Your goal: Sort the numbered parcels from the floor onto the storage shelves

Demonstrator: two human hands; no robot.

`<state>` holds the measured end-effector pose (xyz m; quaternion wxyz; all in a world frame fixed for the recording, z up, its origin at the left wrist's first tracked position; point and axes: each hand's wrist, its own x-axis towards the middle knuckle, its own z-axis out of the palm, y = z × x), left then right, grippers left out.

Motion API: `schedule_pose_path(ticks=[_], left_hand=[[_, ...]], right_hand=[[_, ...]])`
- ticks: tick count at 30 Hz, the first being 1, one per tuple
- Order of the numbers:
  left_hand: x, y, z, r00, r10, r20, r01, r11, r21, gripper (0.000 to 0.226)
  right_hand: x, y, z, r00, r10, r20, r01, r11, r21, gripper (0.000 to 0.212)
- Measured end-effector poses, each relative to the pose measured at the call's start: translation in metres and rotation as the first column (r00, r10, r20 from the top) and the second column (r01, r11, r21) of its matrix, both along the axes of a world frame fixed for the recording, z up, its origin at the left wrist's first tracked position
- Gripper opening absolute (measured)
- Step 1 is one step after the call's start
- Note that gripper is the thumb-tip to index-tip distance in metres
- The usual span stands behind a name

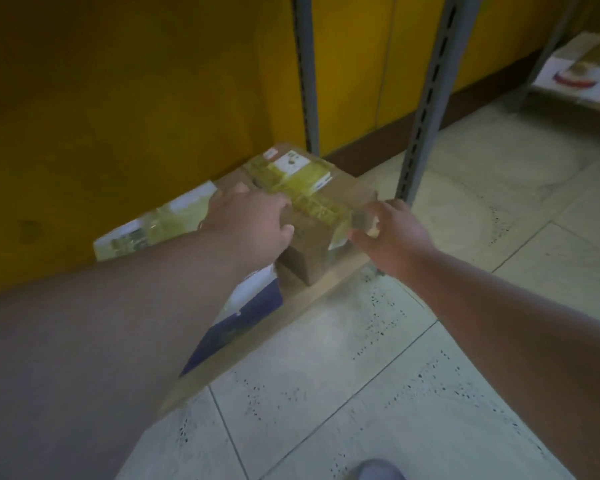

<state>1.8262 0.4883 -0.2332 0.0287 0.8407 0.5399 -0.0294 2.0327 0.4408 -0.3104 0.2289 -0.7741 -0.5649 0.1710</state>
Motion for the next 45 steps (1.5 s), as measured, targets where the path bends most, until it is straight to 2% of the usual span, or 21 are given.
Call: schedule_pose_path(ticks=[4,6,10,13,16,22,29,42,45], left_hand=[[0.026,0.011,-0.017,0.982,0.04,-0.184,-0.057,0.995,-0.085,0.051],[0.032,0.017,-0.027,0.958,0.038,-0.284,-0.068,0.993,-0.098,0.055],[0.04,0.032,-0.034,0.934,0.068,-0.35,-0.09,0.995,-0.047,0.065],[0.039,0.042,-0.035,0.898,0.134,-0.42,-0.189,0.978,-0.093,0.084],[0.034,0.05,-0.039,0.916,0.162,-0.368,-0.235,0.959,-0.162,0.091],[0.027,0.049,-0.041,0.954,0.12,-0.273,-0.177,0.965,-0.195,0.09],[0.029,0.05,-0.037,0.951,0.083,-0.296,-0.153,0.963,-0.22,0.094],[0.03,0.046,-0.035,0.902,0.049,-0.43,-0.145,0.97,-0.194,0.09],[0.03,0.036,-0.034,0.914,0.069,-0.399,-0.14,0.978,-0.152,0.082]], right_hand=[[0.007,0.024,-0.007,0.999,0.007,0.054,-0.005,0.999,-0.031,0.053],[0.011,0.037,-0.007,0.998,-0.002,0.058,0.008,0.995,-0.096,0.055],[0.018,0.052,-0.014,0.999,0.026,0.035,-0.02,0.986,-0.165,0.065],[0.023,0.056,-0.021,1.0,0.013,0.016,-0.011,0.989,-0.149,0.075],[0.021,0.056,-0.024,1.0,-0.001,-0.003,0.0,0.993,-0.119,0.081],[0.018,0.046,-0.024,0.999,-0.035,-0.004,0.035,0.996,-0.087,0.081],[0.016,0.039,-0.022,0.997,-0.052,0.058,0.057,0.995,-0.087,0.083],[0.008,0.031,-0.017,0.998,-0.057,0.007,0.058,0.993,-0.106,0.078],[0.007,0.026,-0.015,0.996,-0.017,0.084,0.025,0.994,-0.105,0.072]])
